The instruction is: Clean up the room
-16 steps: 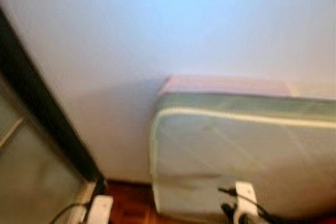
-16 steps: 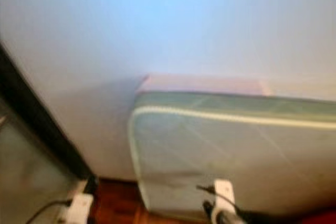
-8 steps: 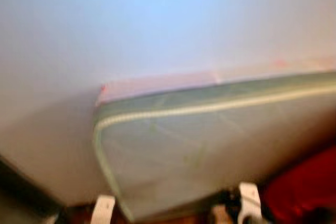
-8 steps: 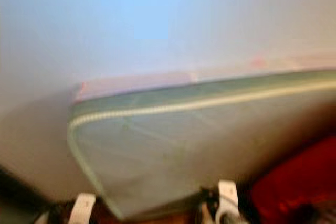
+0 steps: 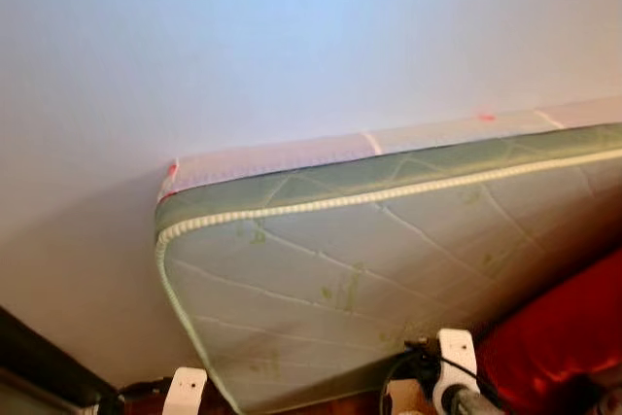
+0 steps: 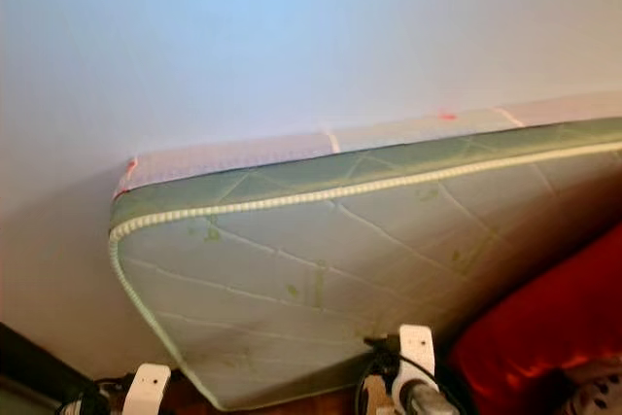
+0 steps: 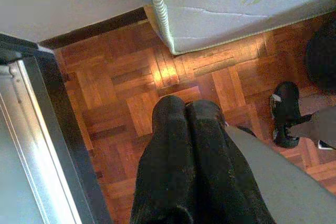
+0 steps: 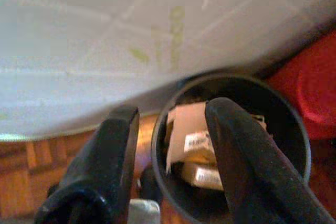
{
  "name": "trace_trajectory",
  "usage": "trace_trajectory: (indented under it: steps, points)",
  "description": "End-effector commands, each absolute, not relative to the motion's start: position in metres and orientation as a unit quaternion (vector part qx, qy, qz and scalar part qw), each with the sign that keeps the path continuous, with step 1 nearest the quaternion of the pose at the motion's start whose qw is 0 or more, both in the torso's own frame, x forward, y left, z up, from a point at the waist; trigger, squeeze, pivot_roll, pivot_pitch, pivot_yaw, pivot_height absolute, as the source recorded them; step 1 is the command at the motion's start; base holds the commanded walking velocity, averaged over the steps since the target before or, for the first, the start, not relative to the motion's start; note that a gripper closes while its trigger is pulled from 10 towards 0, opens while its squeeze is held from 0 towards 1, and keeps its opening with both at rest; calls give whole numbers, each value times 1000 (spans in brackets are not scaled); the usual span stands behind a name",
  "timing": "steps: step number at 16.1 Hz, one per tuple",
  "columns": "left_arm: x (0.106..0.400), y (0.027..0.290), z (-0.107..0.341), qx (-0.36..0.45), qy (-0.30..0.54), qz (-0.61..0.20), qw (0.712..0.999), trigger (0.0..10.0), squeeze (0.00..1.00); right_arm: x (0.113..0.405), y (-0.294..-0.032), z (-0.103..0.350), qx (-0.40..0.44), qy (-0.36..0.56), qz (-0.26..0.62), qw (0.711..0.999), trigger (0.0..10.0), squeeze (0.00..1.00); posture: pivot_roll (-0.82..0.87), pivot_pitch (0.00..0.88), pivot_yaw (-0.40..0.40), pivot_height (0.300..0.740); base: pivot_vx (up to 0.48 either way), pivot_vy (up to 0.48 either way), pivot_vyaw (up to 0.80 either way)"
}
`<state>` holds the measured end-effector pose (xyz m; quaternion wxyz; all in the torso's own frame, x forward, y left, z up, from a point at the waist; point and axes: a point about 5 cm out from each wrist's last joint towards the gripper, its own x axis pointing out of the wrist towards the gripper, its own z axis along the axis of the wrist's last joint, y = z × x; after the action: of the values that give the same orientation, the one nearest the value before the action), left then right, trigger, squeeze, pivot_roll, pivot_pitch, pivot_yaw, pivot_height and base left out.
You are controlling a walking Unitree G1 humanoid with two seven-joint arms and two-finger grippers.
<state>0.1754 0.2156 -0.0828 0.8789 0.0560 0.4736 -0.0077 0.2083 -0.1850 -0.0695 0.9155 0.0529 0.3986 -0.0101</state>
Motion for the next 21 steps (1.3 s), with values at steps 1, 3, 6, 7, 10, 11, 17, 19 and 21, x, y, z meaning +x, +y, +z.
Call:
trace_trajectory:
  steps: [1,3,6,7,10,11,17,19,21]
  points:
    - [174,216,-84,53,479,-6,876,10000,0,214,-186,-64,59,367,-14,928,10000,0,-39,0,-47,740,0,0,0]
    - [174,216,-84,53,479,-5,876,10000,0,218,-187,-60,56,340,-18,939,10000,0,-48,0,-45,740,0,0,0]
    - [174,217,-83,56,479,-6,876,10000,0,270,-198,-10,9,187,6,982,10000,0,-59,0,-46,740,0,0,0]
    - [174,217,-83,57,479,-7,876,10000,0,275,-202,2,21,133,-9,991,10000,0,-64,0,-48,740,0,0,0]
    - [173,217,-84,59,479,-8,876,10000,0,262,-191,4,1,87,14,996,10000,0,-70,0,-51,740,0,0,0]
    - [173,217,-84,59,479,-9,876,10000,0,261,-191,3,1,86,13,996,10000,0,-69,0,-53,740,0,0,0]
    - [171,218,-84,62,480,-10,875,10000,0,218,-217,-15,-54,125,-30,990,10000,0,-79,0,-65,740,0,0,0]
    - [171,218,-84,62,481,-10,875,10000,0,203,-222,-29,-47,167,-29,984,10000,0,-82,0,-68,740,0,0,0]
    - [172,217,-84,62,480,-12,875,10000,0,181,-231,-56,-70,279,-14,957,10000,0,-77,0,-54,740,0,0,0]
